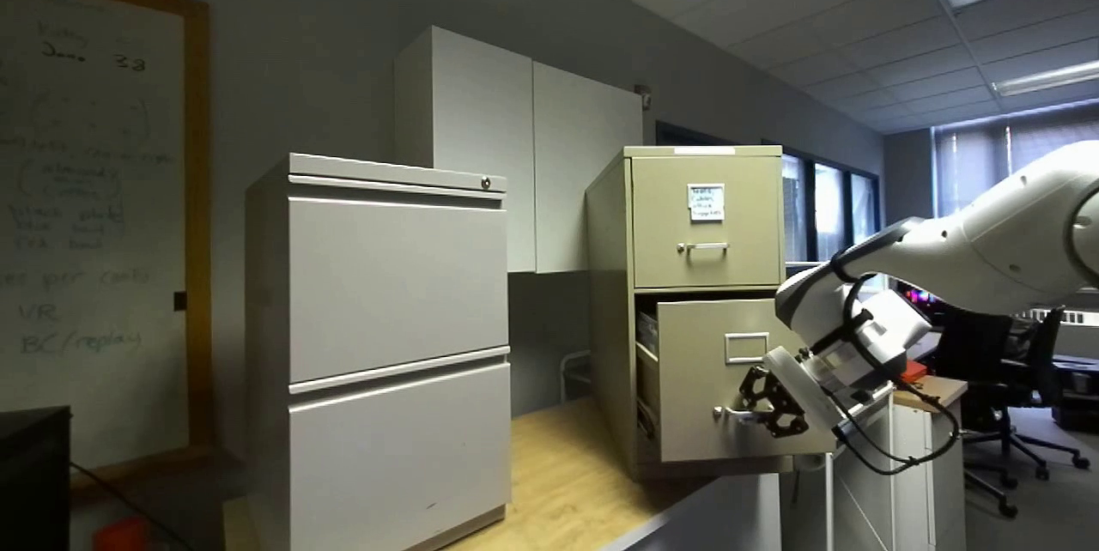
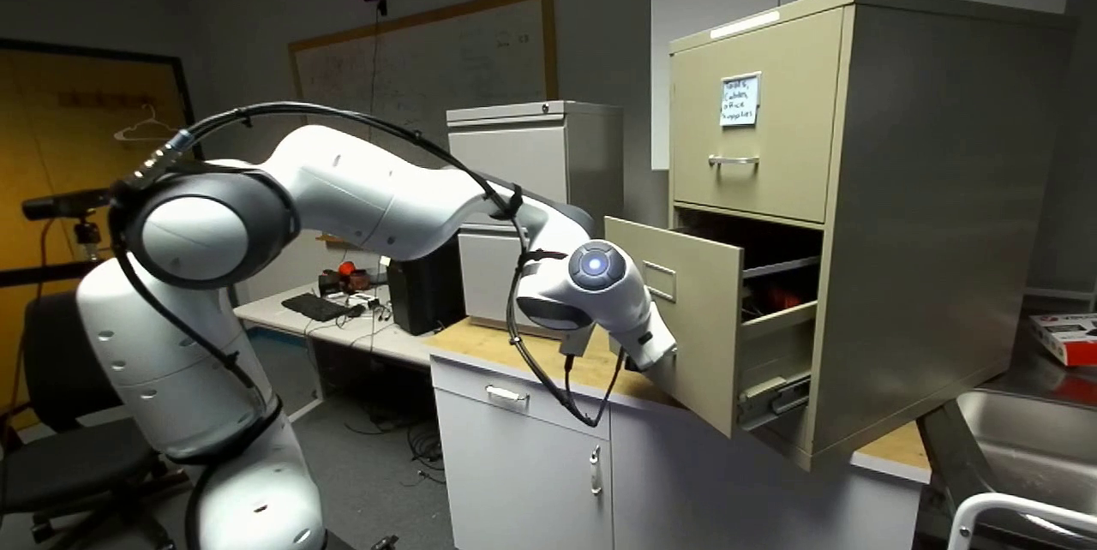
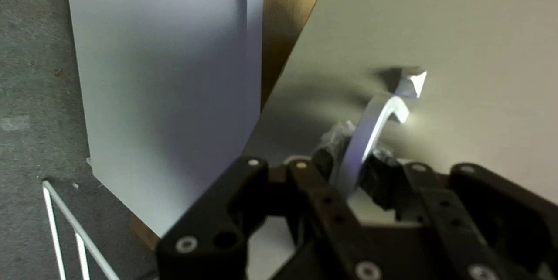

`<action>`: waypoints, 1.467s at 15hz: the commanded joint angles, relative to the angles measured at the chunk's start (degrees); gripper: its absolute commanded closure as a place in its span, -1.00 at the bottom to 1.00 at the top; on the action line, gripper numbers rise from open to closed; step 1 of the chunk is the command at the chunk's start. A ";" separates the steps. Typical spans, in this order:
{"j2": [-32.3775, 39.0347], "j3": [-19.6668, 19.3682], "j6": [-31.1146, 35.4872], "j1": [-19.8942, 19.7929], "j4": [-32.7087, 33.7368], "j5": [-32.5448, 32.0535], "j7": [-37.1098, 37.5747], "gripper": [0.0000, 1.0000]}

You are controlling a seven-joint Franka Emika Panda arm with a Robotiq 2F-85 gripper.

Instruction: Open the bottom drawer of the file cabinet on the right

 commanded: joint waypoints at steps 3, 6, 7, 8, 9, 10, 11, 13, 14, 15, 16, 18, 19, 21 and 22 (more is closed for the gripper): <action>-12.89 0.16 -0.13 -0.59 -17.58 -5.35 1.75 0.95; -17.36 0.43 -0.44 -2.36 -20.75 -9.00 3.89 0.95; -18.71 0.45 -0.69 -2.73 -21.55 -10.04 4.66 0.95; -19.89 0.50 -1.11 -3.04 -22.26 -11.15 5.49 0.95; -20.88 0.58 -1.35 -3.27 -22.94 -12.09 6.24 0.80; -21.68 0.66 -1.63 -3.52 -23.44 -12.99 7.17 0.29; -22.47 0.72 -1.91 -3.74 -23.88 -13.77 7.87 0.29; -23.60 0.81 -2.28 -4.27 -24.58 -15.78 9.36 0.16; -23.95 0.89 -2.40 -4.62 -24.87 -16.97 10.36 0.03; -24.29 1.06 -2.25 -4.99 -25.12 -18.06 11.43 -0.10; -24.54 1.58 -1.62 -5.65 -25.34 -19.37 12.93 -0.28; -25.19 2.92 0.17 -7.06 -25.97 -21.82 16.44 -0.56; -25.91 3.85 2.25 -7.77 -26.60 -22.54 18.64 -0.76; -24.31 7.44 5.27 -11.52 -24.85 -22.25 21.80 -1.00; -24.85 8.64 6.74 -13.00 -25.48 -22.53 23.54 -1.00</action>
